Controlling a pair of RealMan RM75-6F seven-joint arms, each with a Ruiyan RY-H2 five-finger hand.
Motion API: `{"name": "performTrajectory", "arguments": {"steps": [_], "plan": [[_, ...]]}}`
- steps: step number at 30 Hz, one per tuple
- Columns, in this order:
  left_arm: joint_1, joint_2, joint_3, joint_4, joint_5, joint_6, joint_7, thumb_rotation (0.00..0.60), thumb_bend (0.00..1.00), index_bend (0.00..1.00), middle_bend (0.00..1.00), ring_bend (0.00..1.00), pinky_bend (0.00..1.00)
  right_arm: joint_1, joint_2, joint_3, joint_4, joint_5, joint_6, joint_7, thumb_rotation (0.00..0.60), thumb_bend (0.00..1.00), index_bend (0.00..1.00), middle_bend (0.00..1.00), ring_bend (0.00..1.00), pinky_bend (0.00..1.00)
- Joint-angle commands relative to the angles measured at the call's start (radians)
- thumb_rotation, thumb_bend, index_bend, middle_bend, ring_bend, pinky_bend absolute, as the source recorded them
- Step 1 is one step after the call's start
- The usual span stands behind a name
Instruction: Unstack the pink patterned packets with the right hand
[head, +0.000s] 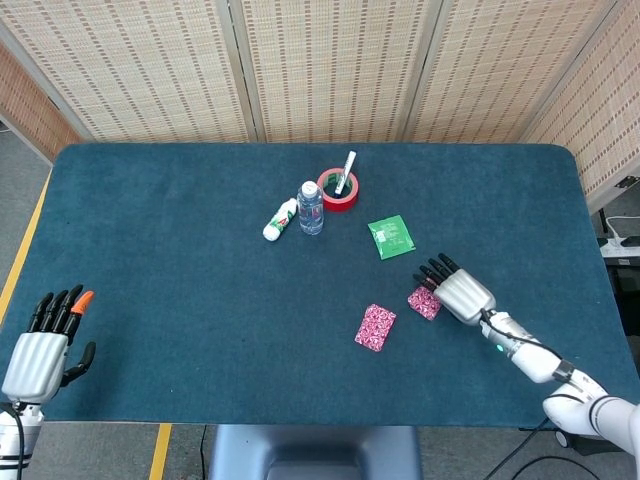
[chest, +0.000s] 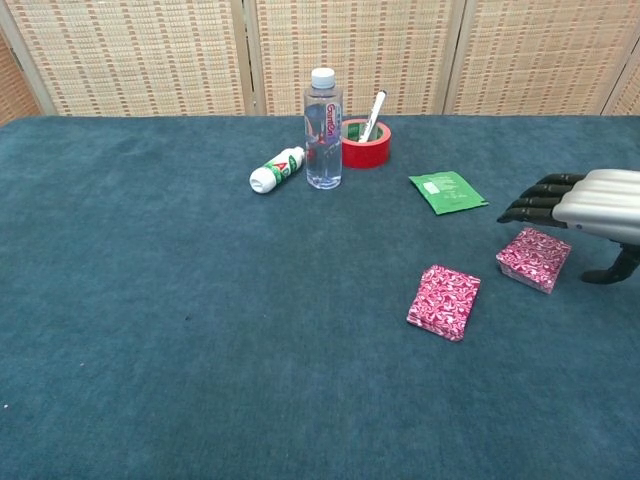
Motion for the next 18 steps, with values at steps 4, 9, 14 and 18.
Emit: {"name": "performTrajectory", "arguments": {"steps": [4, 9, 14, 18], "plan": [[0.0, 0.003, -0.002, 0.003, -0.004, -0.002, -0.01, 0.6, 0.46, 0.0, 0.0, 0.0, 0.0, 0.001, -0.03, 0.004, 0.03, -0.008, 0.013, 0.002, 0.6, 0.19, 0.17, 0.15, 0.0, 0.0], [-0.003, 0.003, -0.002, 0.006, -0.004, -0.006, -0.012, 0.6, 0.46, 0.0, 0.0, 0.0, 0.0, 0.0, -0.04, 0.004, 0.042, -0.017, 0.032, 0.014, 0.6, 0.19, 0.22, 0.2, 0.02, 0.0], [-0.004, 0.0, -0.001, 0.01, 0.0, -0.004, -0.014, 0.6, 0.46, 0.0, 0.0, 0.0, 0.0, 0.003, -0.044, 0.006, 0.046, -0.016, 0.029, 0.019, 0.6, 0.19, 0.22, 0.2, 0.02, 0.0], [-0.003, 0.0, -0.001, 0.009, 0.0, -0.003, -0.012, 0.6, 0.46, 0.0, 0.0, 0.0, 0.0, 0.007, -0.046, 0.005, 0.045, -0.016, 0.021, 0.013, 0.6, 0.19, 0.22, 0.2, 0.02, 0.0]]}}
